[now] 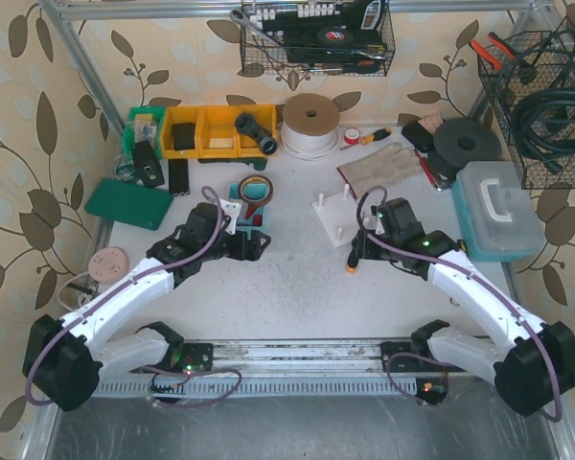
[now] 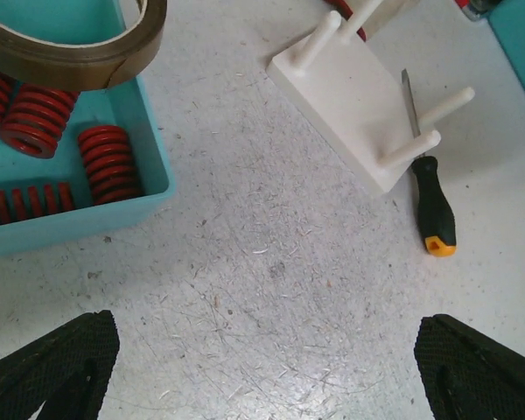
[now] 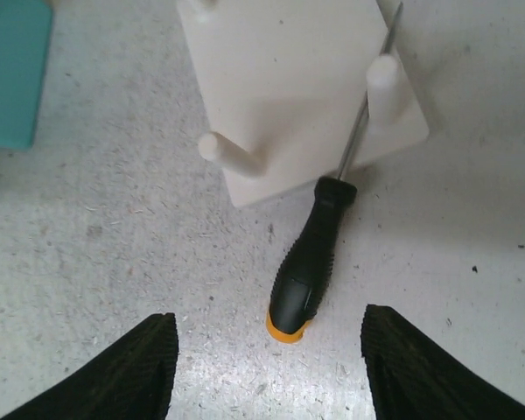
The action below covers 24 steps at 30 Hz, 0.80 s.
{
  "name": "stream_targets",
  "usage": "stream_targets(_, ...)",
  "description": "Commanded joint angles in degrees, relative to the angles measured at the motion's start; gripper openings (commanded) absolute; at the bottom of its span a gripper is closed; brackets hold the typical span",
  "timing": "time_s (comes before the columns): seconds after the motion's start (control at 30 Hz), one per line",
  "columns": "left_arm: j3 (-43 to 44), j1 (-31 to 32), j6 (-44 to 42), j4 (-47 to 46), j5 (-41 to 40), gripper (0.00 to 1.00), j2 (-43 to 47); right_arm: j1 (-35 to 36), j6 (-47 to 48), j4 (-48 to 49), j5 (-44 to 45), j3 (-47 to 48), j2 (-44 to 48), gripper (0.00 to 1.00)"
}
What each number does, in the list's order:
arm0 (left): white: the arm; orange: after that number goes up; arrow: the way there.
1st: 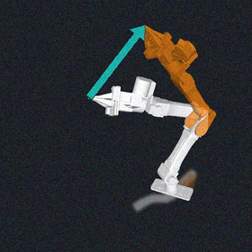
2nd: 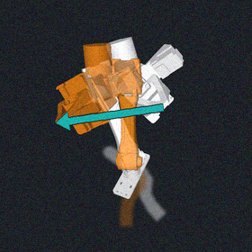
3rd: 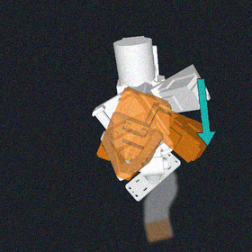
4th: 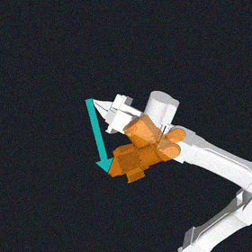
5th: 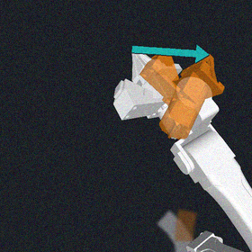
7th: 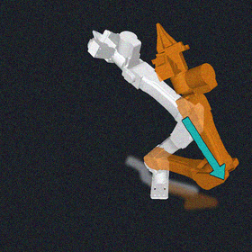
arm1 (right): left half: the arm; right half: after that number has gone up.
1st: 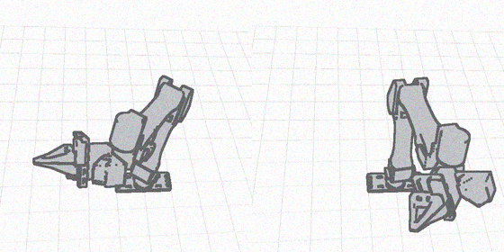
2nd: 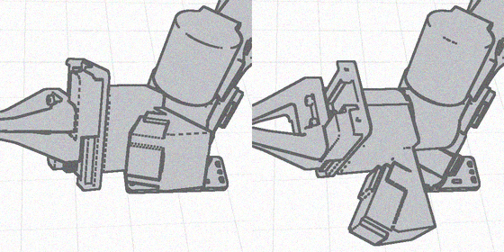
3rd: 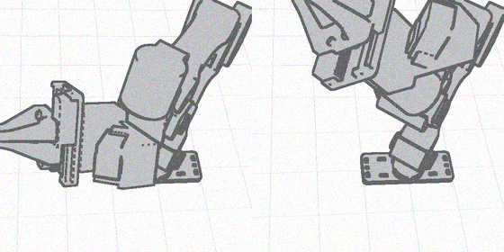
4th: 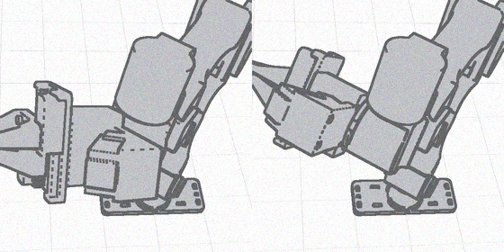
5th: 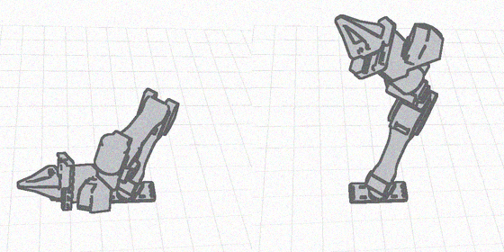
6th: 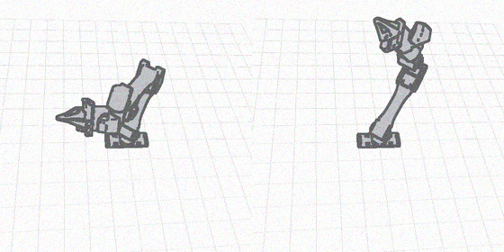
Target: Install the large spring
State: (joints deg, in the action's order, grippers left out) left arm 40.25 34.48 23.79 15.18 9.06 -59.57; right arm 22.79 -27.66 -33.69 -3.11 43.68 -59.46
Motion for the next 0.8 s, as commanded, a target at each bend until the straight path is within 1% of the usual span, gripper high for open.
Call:
stream_targets(0.0, 1.6, 1.9, -4.1, -4.1, -3.1, 0.95, -1.8, 3.5, -3.5, 0.2, 10.7, -1.3, -1.9, 0.58)
stream_targets(0.17, -3.6, 2.5, -6.4, -9.5, -4.7, 0.95, -1.9, 4.6, -5.8, 4.5, 13.6, -3.5, -4.7, 0.51)
stream_targets(0.33, -8.3, 2.9, -10.5, -14.9, -5.4, 0.96, 1.3, 5.8, -8.1, 8.3, 15.6, -4.4, -8.8, 0.48)
stream_targets(0.4, -8.8, 2.9, -10.4, -14.8, -6.6, 0.98, 2.4, 6.3, -8.7, 10.5, 16.6, -5.2, -9.9, 0.47)
stream_targets(0.47, -9.4, 3.0, -10.6, -15.8, -5.7, 0.98, 3.2, 6.4, -9.2, 13.0, 16.2, -5.8, -11.2, 0.46)
stream_targets(0.53, -10.1, 2.9, -10.3, -16.6, -6.4, 0.98, 3.5, 6.4, -9.4, 14.2, 16.3, -5.6, -13.0, 0.46)
stream_targets(0.67, -8.4, 3.0, -10.8, -12.8, -9.0, 0.98, 3.5, 6.5, -10.0, 15.0, 19.0, -5.3, -15.1, 0.43)
stream_targets(0.77, -9.3, 3.0, -10.8, -13.2, -10.1, 0.98, 5.3, 6.5, -10.8, 16.9, 19.2, -5.4, -17.0, 0.41)
